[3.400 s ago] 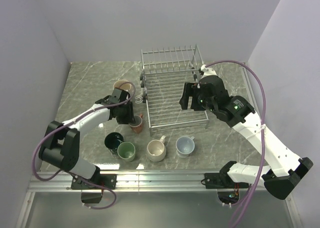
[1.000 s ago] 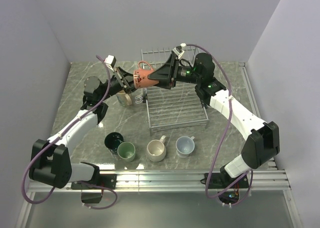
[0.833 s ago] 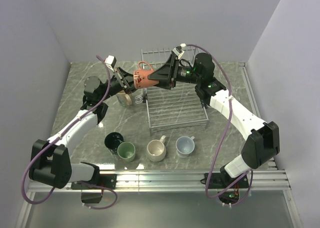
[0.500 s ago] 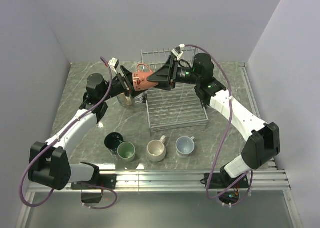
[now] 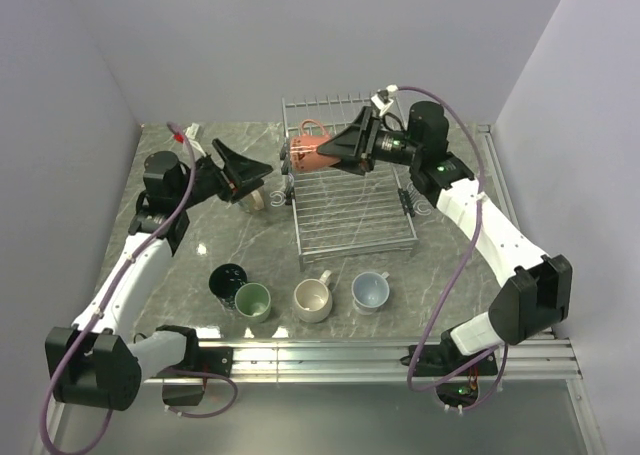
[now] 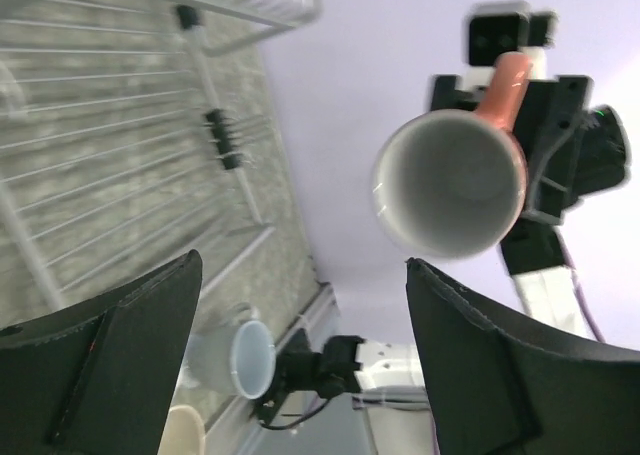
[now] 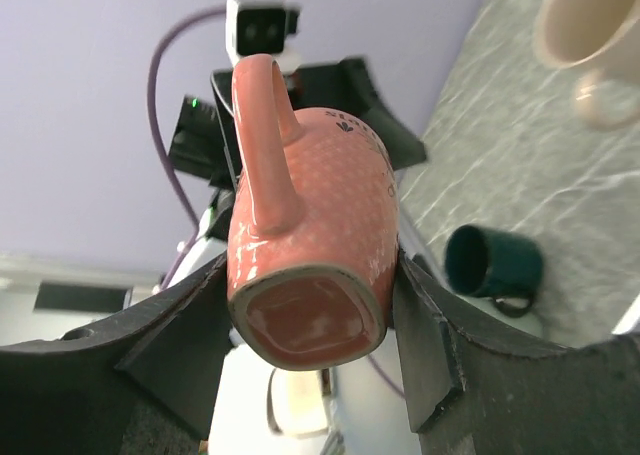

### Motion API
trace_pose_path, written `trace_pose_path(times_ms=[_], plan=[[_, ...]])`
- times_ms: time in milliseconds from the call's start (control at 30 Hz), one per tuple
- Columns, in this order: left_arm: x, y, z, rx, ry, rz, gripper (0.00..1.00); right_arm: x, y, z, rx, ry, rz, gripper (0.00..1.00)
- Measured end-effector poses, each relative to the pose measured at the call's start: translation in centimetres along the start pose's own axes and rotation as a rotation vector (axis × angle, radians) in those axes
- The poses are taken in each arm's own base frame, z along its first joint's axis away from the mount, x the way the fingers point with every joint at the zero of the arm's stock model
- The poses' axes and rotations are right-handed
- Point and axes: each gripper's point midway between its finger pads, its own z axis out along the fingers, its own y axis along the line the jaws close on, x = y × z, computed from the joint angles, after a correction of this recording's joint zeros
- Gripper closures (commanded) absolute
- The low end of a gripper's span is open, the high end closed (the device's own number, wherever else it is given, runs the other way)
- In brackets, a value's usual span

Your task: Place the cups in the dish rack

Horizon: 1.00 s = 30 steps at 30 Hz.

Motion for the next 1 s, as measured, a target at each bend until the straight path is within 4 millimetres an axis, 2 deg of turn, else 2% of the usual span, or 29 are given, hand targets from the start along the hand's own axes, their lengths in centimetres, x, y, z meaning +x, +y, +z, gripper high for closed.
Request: trace_pose_path(times_ms=[167, 300, 433, 600, 767, 867, 1000], plan=[[-0.5, 3.4, -1.3, -0.151, -0.035, 0.01, 0.13, -1.3, -2.1, -1.6, 0.126, -0.051, -0.04, 1.0], [-0.1, 5.9, -2.1, -0.289, -0.031, 0.018, 0.14, -2.9, -4.1, -3.2, 0.347, -0.111, -0.13, 1.0], [-0.2, 7.2, -3.0, -0.384, -0.036, 0.05, 0.15, -5.2, -6.4, -5.7, 0.591, -0.189, -0.234, 1.0], [0.3, 8.5, -3.9, -0.456, -0.026, 0.052, 0.16, -6.6, -12.1, -8.7, 0.901, -0.197, -0.277, 1.0], [0.9, 9.0, -4.6, -0.495, -0.015, 0.049, 0.17, -6.0, -19.0, -10.5, 1.148, -0.104, -0.261, 1.0], [1.1, 9.1, -5.0, -0.517, -0.009, 0.041, 0.18, -5.8, -21.6, -11.0, 1.234, -0.07, -0.253, 1.0], [1.5, 9.0, -5.4, -0.537, 0.004, 0.039, 0.18, -6.4, -24.2, -11.2, 1.313, -0.055, -0.254, 1.0]])
